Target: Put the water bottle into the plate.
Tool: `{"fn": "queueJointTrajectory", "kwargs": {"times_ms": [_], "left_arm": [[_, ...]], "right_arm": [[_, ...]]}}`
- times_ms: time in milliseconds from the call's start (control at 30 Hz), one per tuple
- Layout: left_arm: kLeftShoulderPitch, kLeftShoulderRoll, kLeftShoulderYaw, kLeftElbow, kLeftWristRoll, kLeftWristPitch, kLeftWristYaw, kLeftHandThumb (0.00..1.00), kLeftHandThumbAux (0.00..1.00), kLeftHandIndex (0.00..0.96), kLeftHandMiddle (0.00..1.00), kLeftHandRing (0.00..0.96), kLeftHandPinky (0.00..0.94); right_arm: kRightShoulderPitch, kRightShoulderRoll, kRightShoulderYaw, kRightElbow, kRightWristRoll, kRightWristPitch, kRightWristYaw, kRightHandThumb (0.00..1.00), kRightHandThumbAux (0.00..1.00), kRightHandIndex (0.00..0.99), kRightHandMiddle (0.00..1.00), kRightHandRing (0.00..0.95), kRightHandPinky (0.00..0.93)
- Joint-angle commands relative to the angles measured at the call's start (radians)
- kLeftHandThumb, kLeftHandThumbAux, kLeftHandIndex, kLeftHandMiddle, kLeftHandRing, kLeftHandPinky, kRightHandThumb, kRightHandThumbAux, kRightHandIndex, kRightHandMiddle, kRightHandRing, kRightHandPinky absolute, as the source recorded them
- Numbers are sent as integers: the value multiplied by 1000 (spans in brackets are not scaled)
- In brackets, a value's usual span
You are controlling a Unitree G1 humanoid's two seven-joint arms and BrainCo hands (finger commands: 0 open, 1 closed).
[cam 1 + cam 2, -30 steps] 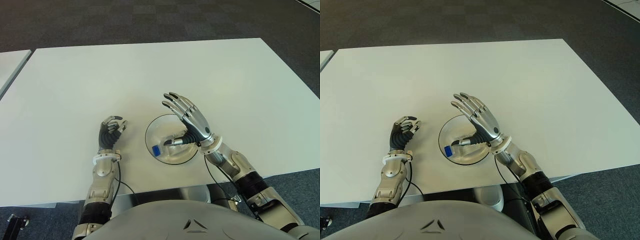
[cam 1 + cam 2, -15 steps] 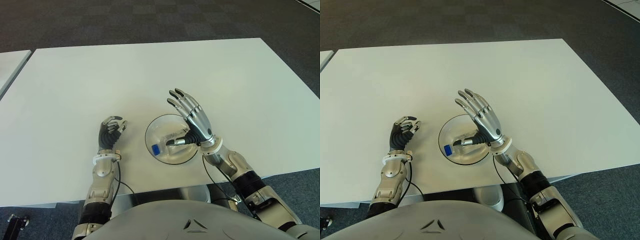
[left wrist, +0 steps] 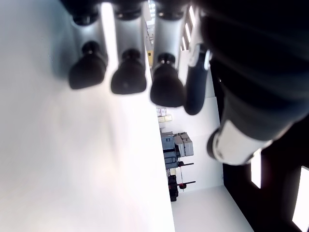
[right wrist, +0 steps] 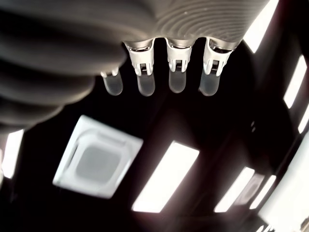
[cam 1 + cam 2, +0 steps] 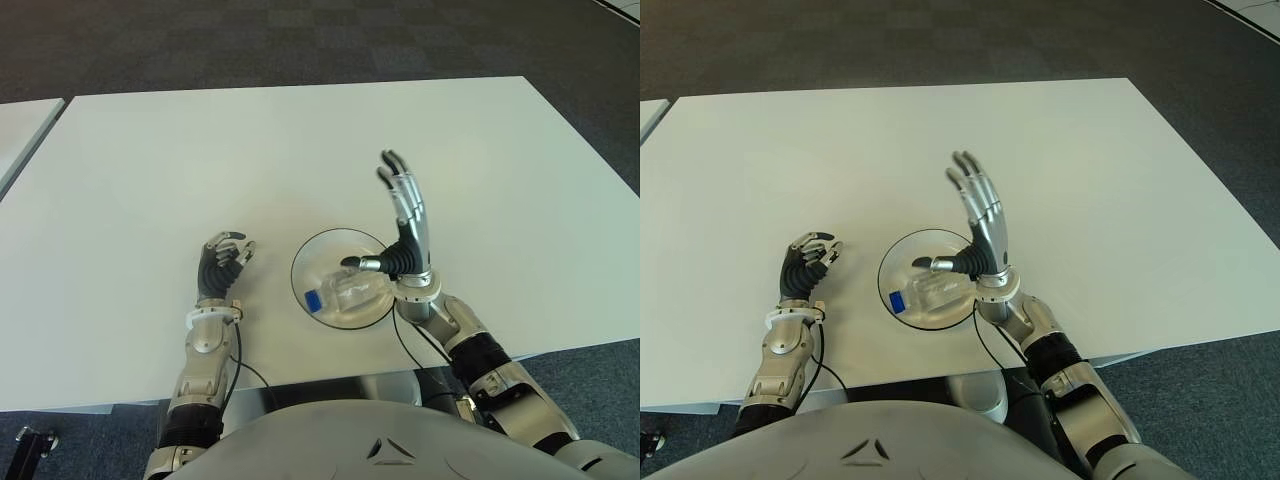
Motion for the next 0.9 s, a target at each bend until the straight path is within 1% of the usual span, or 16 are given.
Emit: {"fn": "queueJointTrajectory", "kwargs": {"times_ms": [33, 100, 167, 300, 367, 400, 433, 467, 567, 633, 700, 767, 833, 900], "left_arm": [[19, 1, -3, 27, -1, 27, -18, 702, 721, 434, 814, 819, 811], [18, 0, -3, 28, -1, 27, -17, 702, 721, 434, 814, 820, 812], [17, -1, -2, 30, -1, 27, -14, 702, 720, 434, 815, 822, 814], [17, -3, -1, 27, -4, 41, -15, 703, 720, 434, 815, 822, 815], [16, -3, -1, 28, -4, 42, -15, 703, 720, 435, 816, 822, 814], [15, -2, -2, 30, -1, 38, -14, 703, 720, 435, 816, 822, 813], [14, 0, -3, 32, 1, 34, -13, 703, 720, 435, 817, 822, 816], [14, 0, -3, 33, 3, 32, -13, 703, 720, 434, 817, 823, 820], [14, 0, -3, 34, 2, 32, -14, 703, 721, 434, 818, 825, 825], [12, -1, -1, 35, -1, 32, -14, 703, 720, 434, 818, 826, 827], [11, -1, -1, 37, -3, 32, -14, 703, 720, 434, 817, 827, 829], [11, -1, 0, 38, -3, 31, -14, 704, 720, 434, 817, 827, 829], [9, 0, 1, 41, -3, 29, -15, 704, 720, 434, 817, 827, 828], [9, 1, 2, 42, -2, 27, -12, 704, 720, 434, 817, 827, 828]], "right_arm": [[52, 10, -91, 44, 164, -5, 71, 155, 578, 0, 0, 0, 0], [70, 22, -121, 51, 227, 2, 112, 153, 614, 0, 0, 0, 1], [89, 57, -140, 29, 290, 40, 168, 149, 664, 0, 0, 0, 1], [103, 84, -178, 32, 383, 48, 256, 146, 732, 0, 0, 0, 5], [104, 96, -198, 48, 448, 50, 315, 141, 761, 0, 0, 0, 16], [110, 97, -208, 49, 525, 65, 387, 140, 766, 0, 0, 0, 19], [120, 97, -215, 40, 606, 87, 465, 139, 778, 0, 0, 0, 29], [127, 98, -221, 31, 660, 104, 520, 137, 789, 0, 0, 0, 38], [144, 110, -238, 2, 750, 146, 619, 134, 806, 3, 3, 2, 56], [160, 107, -257, -30, 861, 223, 727, 135, 817, 10, 16, 13, 73], [168, 104, -276, -54, 944, 288, 810, 154, 833, 28, 38, 33, 105], [173, 105, -290, -71, 981, 325, 854, 185, 856, 53, 66, 59, 141], [176, 109, -303, -85, 1005, 356, 890, 199, 868, 66, 79, 71, 156], [180, 104, -320, -102, 1042, 405, 947, 228, 880, 86, 100, 92, 174]]}}
